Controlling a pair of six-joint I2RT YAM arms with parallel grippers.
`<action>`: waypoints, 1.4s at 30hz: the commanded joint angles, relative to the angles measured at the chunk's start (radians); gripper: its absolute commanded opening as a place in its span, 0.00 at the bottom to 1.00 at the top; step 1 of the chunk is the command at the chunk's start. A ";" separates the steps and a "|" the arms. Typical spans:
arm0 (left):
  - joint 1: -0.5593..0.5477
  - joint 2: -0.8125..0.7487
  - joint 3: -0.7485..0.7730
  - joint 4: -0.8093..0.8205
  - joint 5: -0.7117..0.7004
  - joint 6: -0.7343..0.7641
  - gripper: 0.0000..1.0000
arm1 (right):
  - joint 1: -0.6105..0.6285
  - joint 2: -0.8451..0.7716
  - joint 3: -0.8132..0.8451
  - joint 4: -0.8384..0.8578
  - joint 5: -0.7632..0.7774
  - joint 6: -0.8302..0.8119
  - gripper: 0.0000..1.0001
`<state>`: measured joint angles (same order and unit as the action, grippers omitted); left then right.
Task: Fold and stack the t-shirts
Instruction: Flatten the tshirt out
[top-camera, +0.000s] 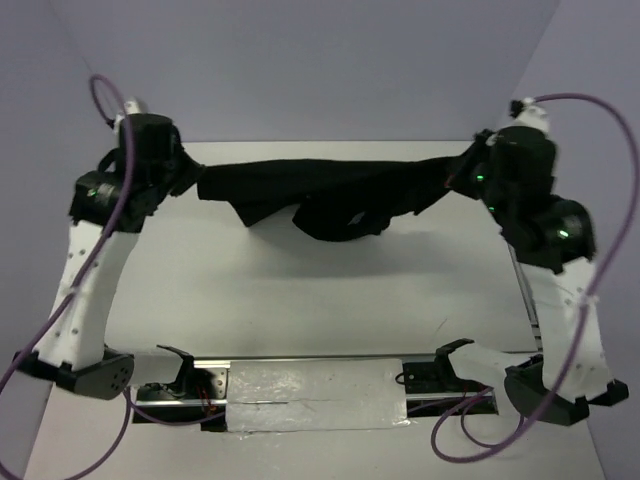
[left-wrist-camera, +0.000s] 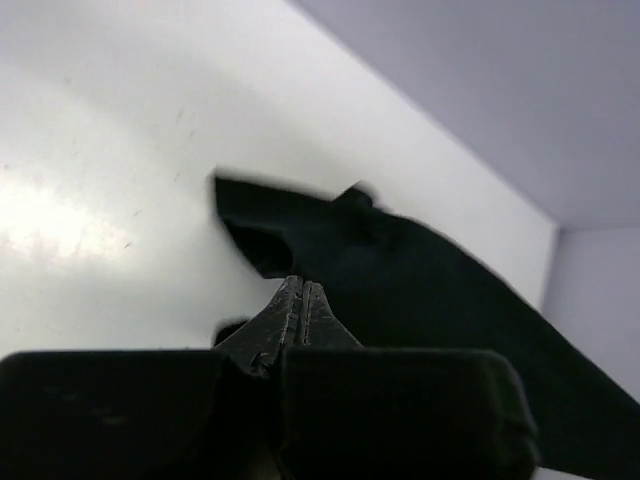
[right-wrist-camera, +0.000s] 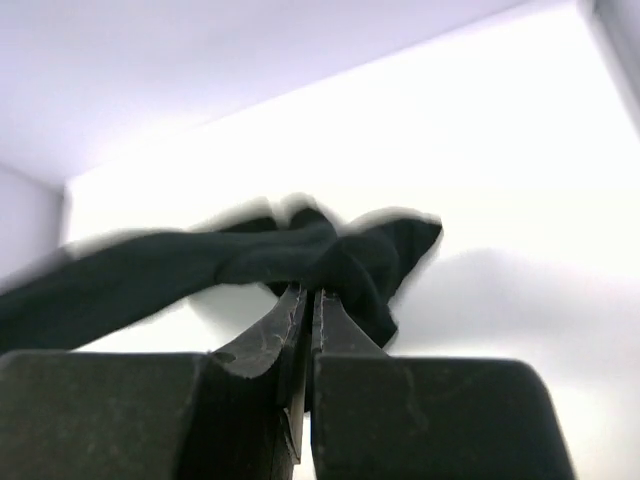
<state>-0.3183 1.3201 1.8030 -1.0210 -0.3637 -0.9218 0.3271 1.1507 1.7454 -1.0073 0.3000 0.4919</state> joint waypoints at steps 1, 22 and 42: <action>0.004 -0.064 0.105 -0.073 -0.009 0.015 0.00 | 0.003 -0.022 0.278 -0.258 0.113 -0.032 0.00; 0.001 -0.332 -0.166 0.024 0.402 -0.141 0.11 | 0.001 -0.175 0.228 -0.231 -0.076 -0.076 0.00; -0.421 -0.139 -0.705 0.837 0.588 -0.273 0.87 | 0.237 0.160 0.635 -0.213 -0.394 -0.078 0.00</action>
<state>-0.6697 1.0958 1.1164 -0.4343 0.1707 -1.1255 0.5446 1.2514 2.2055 -1.2339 -0.0784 0.4320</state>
